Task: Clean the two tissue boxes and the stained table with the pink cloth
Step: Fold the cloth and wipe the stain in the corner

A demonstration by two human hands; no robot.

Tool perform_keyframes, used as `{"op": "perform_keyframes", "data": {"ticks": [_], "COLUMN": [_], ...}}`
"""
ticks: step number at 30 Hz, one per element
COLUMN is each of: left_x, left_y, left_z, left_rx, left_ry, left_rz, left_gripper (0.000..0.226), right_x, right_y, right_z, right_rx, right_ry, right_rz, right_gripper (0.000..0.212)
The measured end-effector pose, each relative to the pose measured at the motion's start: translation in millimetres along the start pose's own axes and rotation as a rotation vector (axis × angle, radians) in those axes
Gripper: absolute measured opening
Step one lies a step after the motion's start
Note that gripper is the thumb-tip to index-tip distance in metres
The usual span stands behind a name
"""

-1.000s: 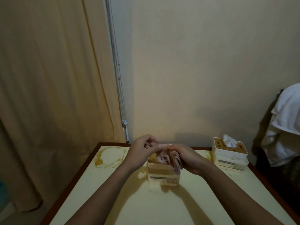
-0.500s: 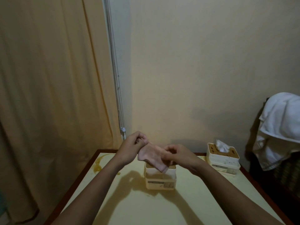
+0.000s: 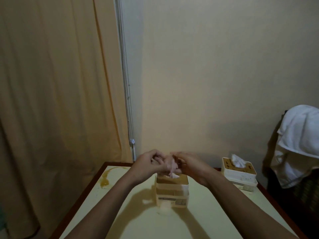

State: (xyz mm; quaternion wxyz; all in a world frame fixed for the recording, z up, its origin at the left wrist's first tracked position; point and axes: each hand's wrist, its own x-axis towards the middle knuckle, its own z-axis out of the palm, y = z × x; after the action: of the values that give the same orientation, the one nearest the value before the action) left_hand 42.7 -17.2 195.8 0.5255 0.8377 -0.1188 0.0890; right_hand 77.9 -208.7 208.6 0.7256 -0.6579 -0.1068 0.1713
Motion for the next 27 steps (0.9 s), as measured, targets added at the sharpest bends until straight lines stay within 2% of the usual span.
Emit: {"op": "perform_keyframes", "data": {"ticks": [3,5,7,11,13,17,19,22,27], "left_x": [-4,-5,-4,-3,-3,2,6,12,16], "left_y": [-3,-8,-13,-15,-12,-13,-17,-22,-32], "left_z": [0,1,1,-3,-4,-7,-9,-17,-34], "left_rx": [0.06,0.122,0.117,0.058,0.052,-0.071,-0.127,-0.115,-0.128], "left_ry": [-0.039,-0.048,-0.05,-0.041,-0.055,-0.068,-0.042,0.026,0.027], "left_rz": [0.002,0.027,0.072,0.129,0.138,0.081,0.041,-0.008,-0.047], "left_gripper": [0.057,0.065,0.058,0.021,0.011,0.012,0.017,0.014,0.011], "right_x": [0,1,3,0,-3,-3,-1,6,19], "right_y": [4,7,10,14,14,14,15,17,20], "right_z": [3,3,2,0,0,-1,-3,-11,-20], "right_rx": [0.028,0.063,0.077,-0.005,-0.048,-0.086,-0.222,-0.462,-0.564], "right_ry": [-0.036,-0.033,-0.025,-0.008,-0.015,0.035,0.078,0.147,0.159], "right_rz": [-0.005,0.004,-0.001,-0.06,-0.075,-0.052,-0.061,-0.116,-0.164], "right_gripper": [0.029,0.027,0.023,0.019,0.02,0.028,0.026,0.013,0.023]}}
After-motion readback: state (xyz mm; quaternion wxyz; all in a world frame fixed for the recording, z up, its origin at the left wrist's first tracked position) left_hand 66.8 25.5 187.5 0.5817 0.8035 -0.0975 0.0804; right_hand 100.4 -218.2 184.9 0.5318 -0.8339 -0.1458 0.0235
